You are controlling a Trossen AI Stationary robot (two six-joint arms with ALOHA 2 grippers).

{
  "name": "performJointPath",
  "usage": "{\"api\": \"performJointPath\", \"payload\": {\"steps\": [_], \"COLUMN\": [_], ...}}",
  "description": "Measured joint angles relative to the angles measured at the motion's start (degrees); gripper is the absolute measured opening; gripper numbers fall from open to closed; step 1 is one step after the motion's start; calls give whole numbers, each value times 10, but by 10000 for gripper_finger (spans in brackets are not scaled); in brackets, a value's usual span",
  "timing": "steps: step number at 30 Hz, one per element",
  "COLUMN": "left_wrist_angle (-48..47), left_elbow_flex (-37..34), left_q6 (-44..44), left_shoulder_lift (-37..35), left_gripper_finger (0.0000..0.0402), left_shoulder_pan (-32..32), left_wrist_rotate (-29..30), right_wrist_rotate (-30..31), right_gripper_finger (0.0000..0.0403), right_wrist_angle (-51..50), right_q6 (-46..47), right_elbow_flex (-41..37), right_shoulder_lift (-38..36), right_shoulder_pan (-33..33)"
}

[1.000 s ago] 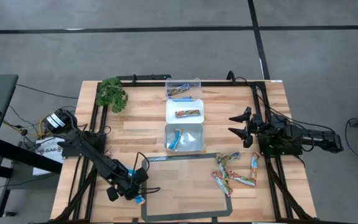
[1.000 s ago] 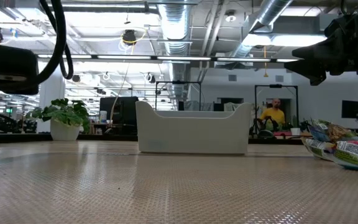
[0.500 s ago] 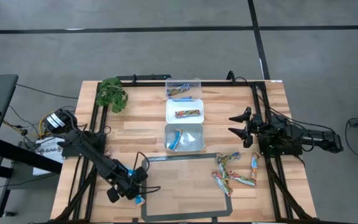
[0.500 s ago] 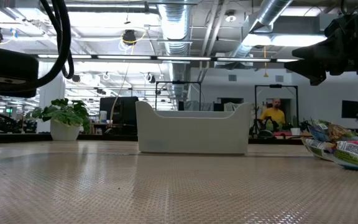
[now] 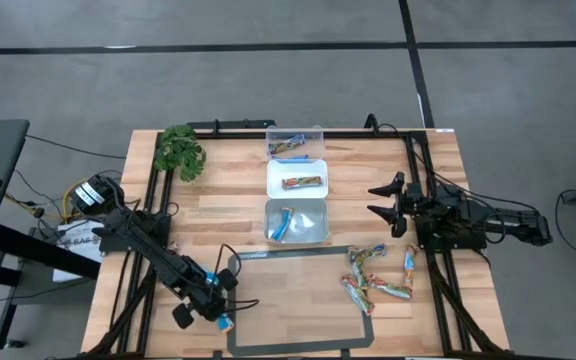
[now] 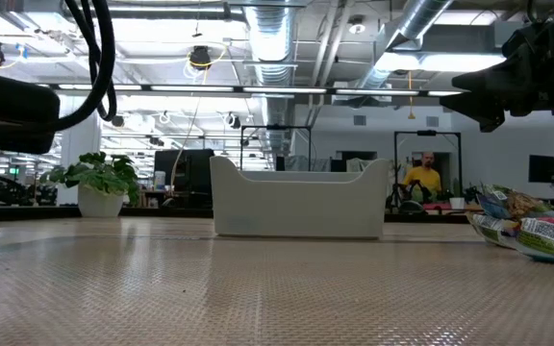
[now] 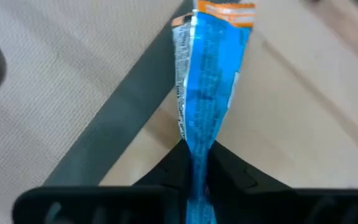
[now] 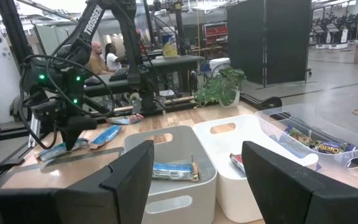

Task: Pick and place Granola Bars by type
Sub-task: Put the orange granola bar into the gray bin

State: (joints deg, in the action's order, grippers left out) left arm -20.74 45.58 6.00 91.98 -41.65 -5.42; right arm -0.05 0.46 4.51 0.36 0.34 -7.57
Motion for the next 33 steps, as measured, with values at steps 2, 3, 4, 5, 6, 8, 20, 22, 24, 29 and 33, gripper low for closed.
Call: {"api": "performJointPath", "payload": {"steps": [2, 3, 4, 5, 6, 8, 20, 22, 24, 29, 33], "left_wrist_angle": [20, 33, 47, 60, 68, 79, 267, 321, 385, 537, 604], "left_elbow_flex": [0, 0, 0, 0, 0, 0, 0, 0, 0, 0, 0], "left_q6": [-17, -26, -32, -35, -36, -35, -122, -162, -205, -286, -296], "left_shoulder_lift": [0, 0, 0, 0, -1, -5, -33, -37, -38, -41, -41], "left_gripper_finger": [27, 24, 23, 22, 22, 22, 22, 22, 22, 22, 22], "left_shoulder_pan": [0, 0, 0, 0, 0, 0, 58, 76, 94, 140, 172], "left_wrist_rotate": [-3, -3, -3, -2, -2, 6, 59, 65, 68, 56, 53], "right_wrist_rotate": [0, 0, 0, 0, 0, 0, 0, 0, 0, 0, 0], "right_gripper_finger": [240, 240, 240, 240, 240, 240, 240, 240, 240, 240, 240], "right_wrist_angle": [0, 0, 0, 0, 0, 0, 0, 0, 0, 0, 0], "right_q6": [0, 0, 0, 0, 0, 0, 0, 0, 0, 0, 0], "right_elbow_flex": [0, 0, 0, 0, 0, 0, 0, 0, 0, 0, 0], "right_shoulder_lift": [0, 0, 0, 0, 0, 0, 0, 0, 0, 0, 0], "right_shoulder_pan": [0, 0, 0, 0, 0, 0, 0, 0, 0, 0, 0]}}
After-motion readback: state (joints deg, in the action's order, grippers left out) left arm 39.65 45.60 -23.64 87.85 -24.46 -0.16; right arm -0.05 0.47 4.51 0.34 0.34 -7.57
